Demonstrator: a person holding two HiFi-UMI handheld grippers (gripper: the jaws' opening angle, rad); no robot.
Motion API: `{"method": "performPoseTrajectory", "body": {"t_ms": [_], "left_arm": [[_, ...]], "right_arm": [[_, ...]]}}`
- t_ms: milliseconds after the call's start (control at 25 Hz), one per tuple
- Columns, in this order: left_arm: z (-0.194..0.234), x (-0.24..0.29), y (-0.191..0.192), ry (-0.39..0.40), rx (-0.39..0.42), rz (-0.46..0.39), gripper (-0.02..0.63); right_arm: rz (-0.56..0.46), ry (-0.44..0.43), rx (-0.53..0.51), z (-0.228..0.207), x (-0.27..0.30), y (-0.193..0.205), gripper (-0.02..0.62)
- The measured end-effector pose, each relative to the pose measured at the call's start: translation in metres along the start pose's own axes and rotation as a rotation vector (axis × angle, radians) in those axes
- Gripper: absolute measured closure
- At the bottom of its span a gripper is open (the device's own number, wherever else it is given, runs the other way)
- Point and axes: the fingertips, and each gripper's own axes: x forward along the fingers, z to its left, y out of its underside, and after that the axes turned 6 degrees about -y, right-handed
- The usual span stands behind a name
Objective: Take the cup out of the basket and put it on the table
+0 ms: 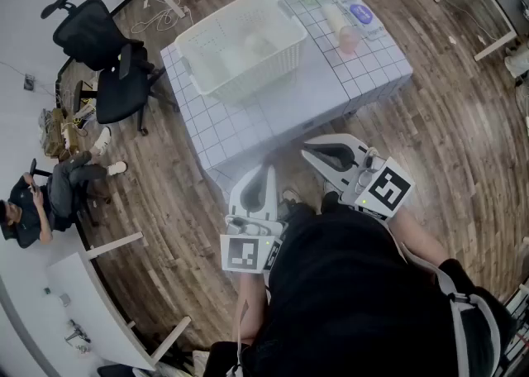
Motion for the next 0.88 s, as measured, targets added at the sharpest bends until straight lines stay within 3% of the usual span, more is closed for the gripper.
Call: {"method": "performPoseTrajectory", "body": {"t_ms": [880], "left_arm": [[0.027, -0.005, 0.003, 0.023, -0.007, 0.006, 0.597]], "right_arm": [[-0.017, 0.032, 0.025, 0.002, 0.026, 0.002, 0.580]]}}
